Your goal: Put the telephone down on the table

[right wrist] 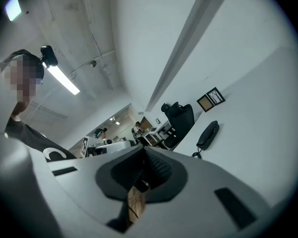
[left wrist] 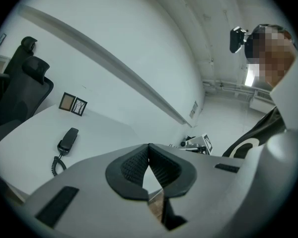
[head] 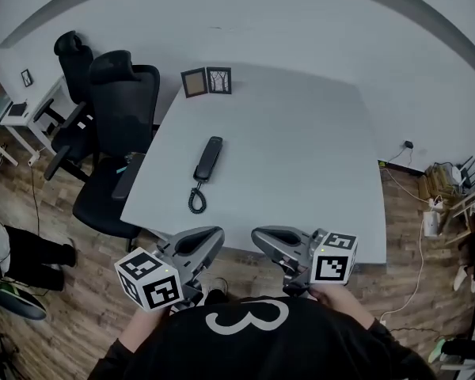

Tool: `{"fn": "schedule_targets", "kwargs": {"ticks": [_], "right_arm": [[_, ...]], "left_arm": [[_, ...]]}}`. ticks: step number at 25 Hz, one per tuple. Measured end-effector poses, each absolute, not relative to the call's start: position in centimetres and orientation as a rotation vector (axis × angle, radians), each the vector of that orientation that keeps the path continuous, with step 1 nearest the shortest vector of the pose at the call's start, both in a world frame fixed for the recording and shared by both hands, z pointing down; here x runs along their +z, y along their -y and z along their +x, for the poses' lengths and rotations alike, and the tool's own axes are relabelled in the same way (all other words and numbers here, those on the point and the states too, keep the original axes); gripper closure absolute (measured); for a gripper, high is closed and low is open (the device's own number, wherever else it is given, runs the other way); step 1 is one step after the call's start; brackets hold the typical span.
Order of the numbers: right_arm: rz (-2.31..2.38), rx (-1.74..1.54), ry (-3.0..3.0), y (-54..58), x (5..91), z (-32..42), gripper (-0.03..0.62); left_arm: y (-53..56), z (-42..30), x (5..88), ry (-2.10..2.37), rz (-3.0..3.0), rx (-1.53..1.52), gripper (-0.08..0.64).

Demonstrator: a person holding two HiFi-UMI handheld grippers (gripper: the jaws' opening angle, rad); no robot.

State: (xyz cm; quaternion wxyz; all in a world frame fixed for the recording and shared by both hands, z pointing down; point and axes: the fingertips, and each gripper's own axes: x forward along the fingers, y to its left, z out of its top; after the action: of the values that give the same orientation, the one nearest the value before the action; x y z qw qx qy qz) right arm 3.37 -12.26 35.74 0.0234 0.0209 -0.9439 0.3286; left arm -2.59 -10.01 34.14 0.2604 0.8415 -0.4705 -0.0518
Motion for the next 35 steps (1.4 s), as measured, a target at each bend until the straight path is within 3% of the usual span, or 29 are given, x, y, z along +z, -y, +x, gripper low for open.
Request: {"fn": "schedule_targets", "kwargs": {"ticks": [19,35], "right_arm": [[0.008,0.938,2.968,6.7,35.3,10.5,0.584],[-0.025,0.906,3.005,5.4,34.3,12.9,0.584]], "left_arm": [[5.0,5.6,34.1,1.331,2.302,-0.11,0.548],[3.8,8.3,33.4,1.322,2.311,-0.134,0.548]]}}
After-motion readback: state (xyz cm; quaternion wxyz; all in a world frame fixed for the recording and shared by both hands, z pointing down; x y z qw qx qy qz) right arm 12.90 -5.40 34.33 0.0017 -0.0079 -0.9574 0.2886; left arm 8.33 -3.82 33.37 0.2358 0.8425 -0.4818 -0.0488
